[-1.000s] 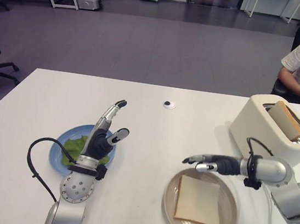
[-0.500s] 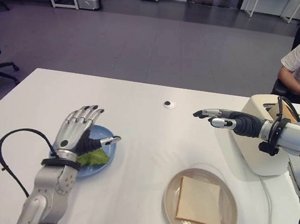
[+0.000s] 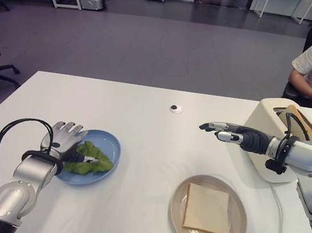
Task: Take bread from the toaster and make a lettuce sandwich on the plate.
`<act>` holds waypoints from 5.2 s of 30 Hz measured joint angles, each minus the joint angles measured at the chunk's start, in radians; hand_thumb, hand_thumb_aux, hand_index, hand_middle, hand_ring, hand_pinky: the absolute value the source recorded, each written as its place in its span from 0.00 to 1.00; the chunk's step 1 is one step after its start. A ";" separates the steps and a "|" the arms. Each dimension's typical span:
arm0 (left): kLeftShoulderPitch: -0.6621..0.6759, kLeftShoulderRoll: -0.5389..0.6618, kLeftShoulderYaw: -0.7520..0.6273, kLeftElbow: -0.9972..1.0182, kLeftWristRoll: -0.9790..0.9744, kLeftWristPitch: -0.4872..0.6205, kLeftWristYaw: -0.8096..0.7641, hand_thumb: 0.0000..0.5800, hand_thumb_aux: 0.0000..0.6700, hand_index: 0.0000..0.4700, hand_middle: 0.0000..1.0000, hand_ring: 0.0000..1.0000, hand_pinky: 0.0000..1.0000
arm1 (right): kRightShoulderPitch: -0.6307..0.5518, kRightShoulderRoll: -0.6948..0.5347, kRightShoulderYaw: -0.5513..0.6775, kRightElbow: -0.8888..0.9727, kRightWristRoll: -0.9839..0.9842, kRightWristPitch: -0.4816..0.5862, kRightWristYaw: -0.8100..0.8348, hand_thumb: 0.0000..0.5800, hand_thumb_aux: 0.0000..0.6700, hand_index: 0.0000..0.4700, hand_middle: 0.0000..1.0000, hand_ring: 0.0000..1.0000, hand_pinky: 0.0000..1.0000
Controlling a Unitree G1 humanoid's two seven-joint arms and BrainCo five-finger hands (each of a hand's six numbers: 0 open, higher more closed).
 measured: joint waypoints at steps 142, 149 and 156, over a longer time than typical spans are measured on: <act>-0.249 -0.730 -0.747 -0.048 0.236 -0.022 0.456 1.00 1.00 1.00 0.00 0.00 0.00 | -0.023 0.095 0.032 0.313 -0.120 -0.140 -0.130 0.00 0.00 0.00 0.00 0.00 0.00; -0.280 -0.697 -0.810 0.011 0.318 -0.043 0.413 1.00 0.99 0.99 0.00 0.00 0.00 | -0.023 0.104 0.036 0.312 -0.127 -0.142 -0.131 0.00 0.00 0.00 0.00 0.00 0.00; -0.289 -0.623 -0.808 -0.012 0.269 -0.120 0.284 1.00 0.94 0.94 0.00 0.00 0.00 | -0.022 0.114 0.037 0.297 -0.135 -0.139 -0.141 0.00 0.00 0.00 0.00 0.00 0.00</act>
